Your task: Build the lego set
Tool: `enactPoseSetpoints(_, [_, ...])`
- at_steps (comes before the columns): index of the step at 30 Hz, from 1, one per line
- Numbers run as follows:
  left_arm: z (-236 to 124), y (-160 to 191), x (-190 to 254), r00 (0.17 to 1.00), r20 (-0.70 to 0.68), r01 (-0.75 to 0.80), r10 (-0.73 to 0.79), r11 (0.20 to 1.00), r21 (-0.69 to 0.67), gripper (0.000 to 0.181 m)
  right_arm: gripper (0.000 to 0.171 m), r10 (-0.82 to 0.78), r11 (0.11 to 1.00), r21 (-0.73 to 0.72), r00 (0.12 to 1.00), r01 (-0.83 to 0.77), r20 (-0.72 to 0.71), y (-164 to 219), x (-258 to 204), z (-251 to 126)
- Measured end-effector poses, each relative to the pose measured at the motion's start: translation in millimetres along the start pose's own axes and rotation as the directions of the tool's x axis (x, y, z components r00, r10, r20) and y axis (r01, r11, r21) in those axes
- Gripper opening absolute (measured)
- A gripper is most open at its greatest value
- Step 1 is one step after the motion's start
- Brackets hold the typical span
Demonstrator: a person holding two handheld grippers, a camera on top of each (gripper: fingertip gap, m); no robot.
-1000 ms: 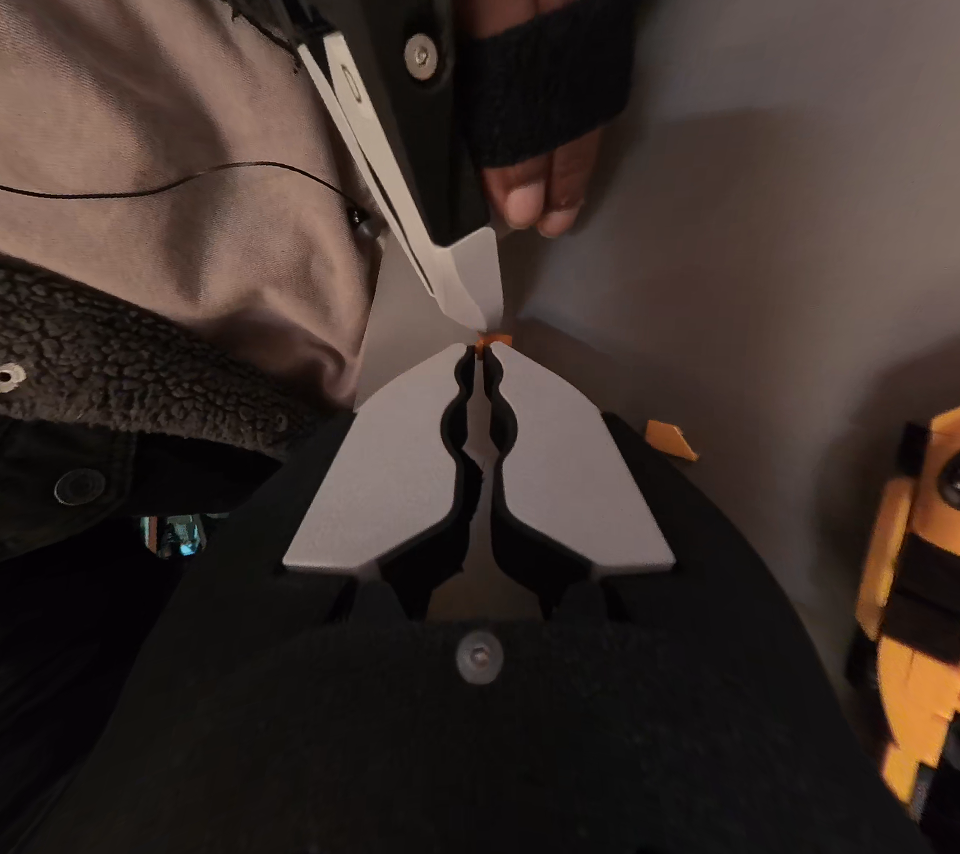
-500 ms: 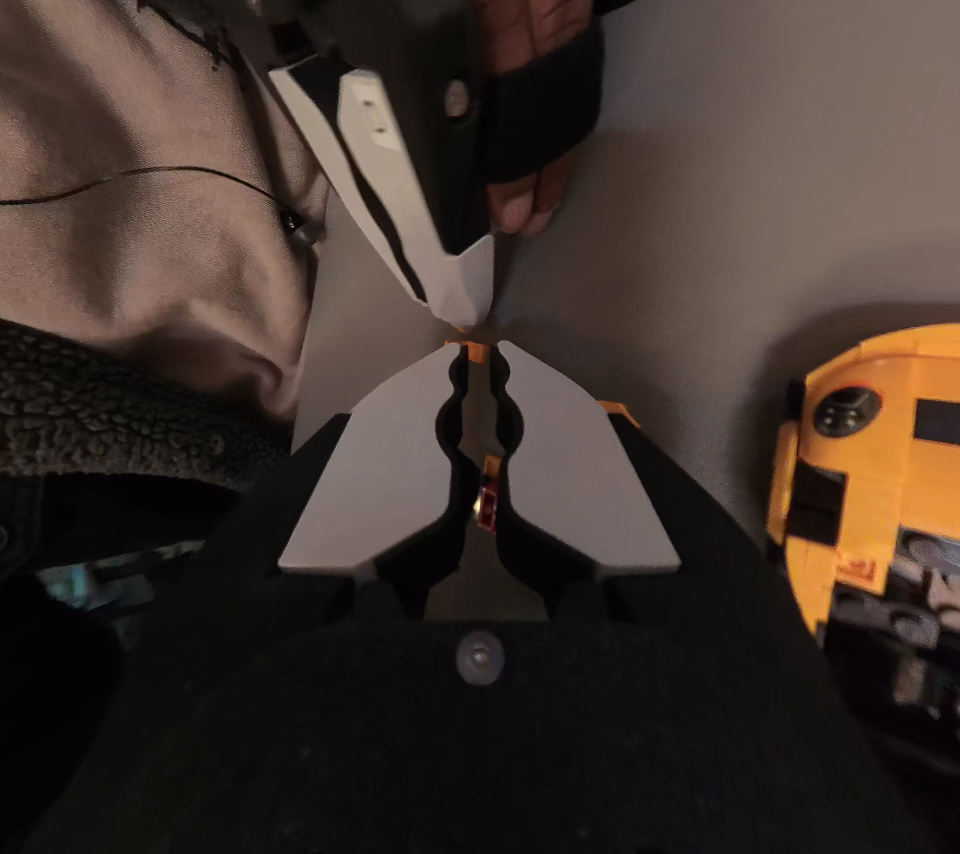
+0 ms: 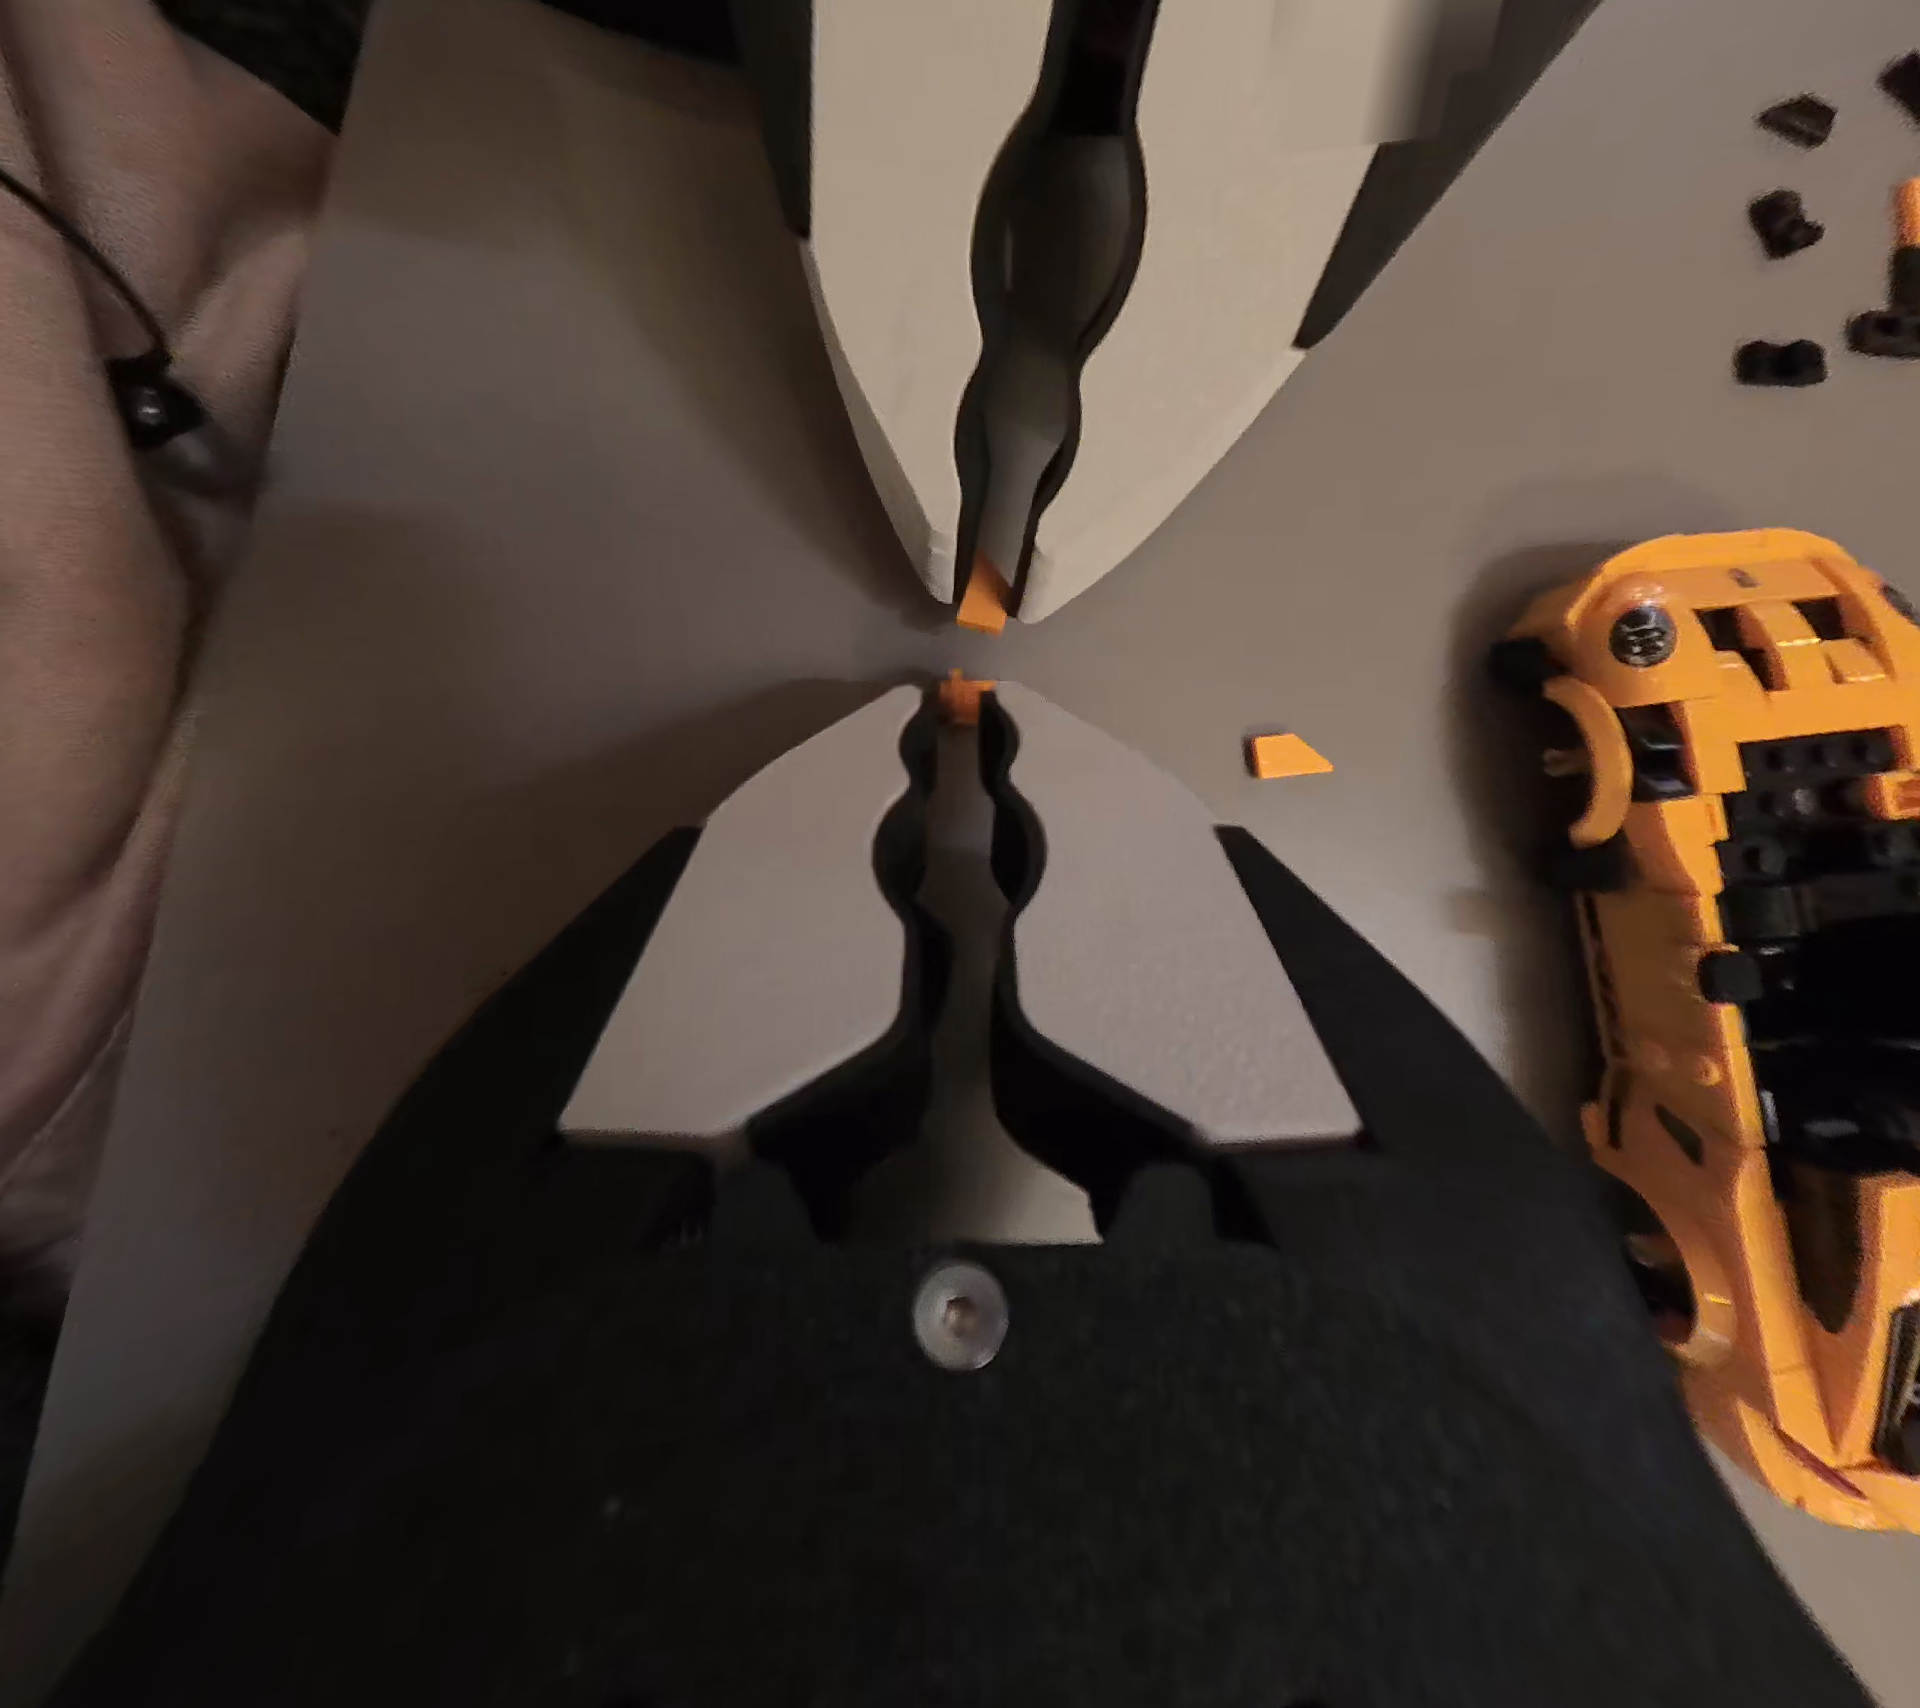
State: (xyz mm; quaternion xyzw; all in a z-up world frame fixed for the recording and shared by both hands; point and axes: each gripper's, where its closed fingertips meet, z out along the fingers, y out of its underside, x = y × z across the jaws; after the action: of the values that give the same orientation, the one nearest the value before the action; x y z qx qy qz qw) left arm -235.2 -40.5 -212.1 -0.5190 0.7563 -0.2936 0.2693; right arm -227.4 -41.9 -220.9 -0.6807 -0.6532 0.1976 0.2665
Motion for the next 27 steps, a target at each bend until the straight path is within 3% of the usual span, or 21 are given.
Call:
enactPoseSetpoints(2, [-2.4, -1.5, 0.3, 1.0, -0.001, -0.005, 0.005, 1.0, 0.011, 0.007, 0.003, 0.039, 0.999, 0.005, 0.999, -0.039, 0.038, -2.2, -1.0, 0.8])
enactPoseSetpoints(5, [-6.4, -4.9, 3.6, 1.0, -0.012, -0.025, 0.025, 0.999, 0.03, 0.007, 0.003, 0.189, 0.98, 0.017, 0.961, -0.196, 0.203, -12.0, -9.0, -7.2])
enactPoseSetpoints(9, [-8.8, -7.1, 4.6, 0.999, -0.006, -0.05, 0.051, 0.998, 0.043, 0.007, 0.003, 0.396, 0.884, 0.016, 0.767, -0.467, 0.505, -34.6, -20.6, -22.4])
enactPoseSetpoints(15, [-10.1, -10.7, 8.4, 0.998, -0.023, -0.058, 0.06, 0.996, 0.068, 0.007, 0.003, 0.508, 0.779, -0.033, 0.6, -0.626, 0.618, -40.9, -13.6, -22.5])
enactPoseSetpoints(20, [-9.0, -8.9, 4.4, 0.999, -0.01, -0.036, 0.037, 0.997, 0.063, 0.007, 0.003, 0.592, 0.687, -0.068, 0.503, -0.723, 0.629, -37.5, -4.1, -20.1])
enactPoseSetpoints(27, [-19.6, -11.7, -25.5, 0.976, 0.21, -0.071, 0.062, 0.997, 0.036, 0.008, 0.003, 0.649, 0.562, -0.008, 0.436, -0.827, 0.623, -36.9, 16.3, -31.3])
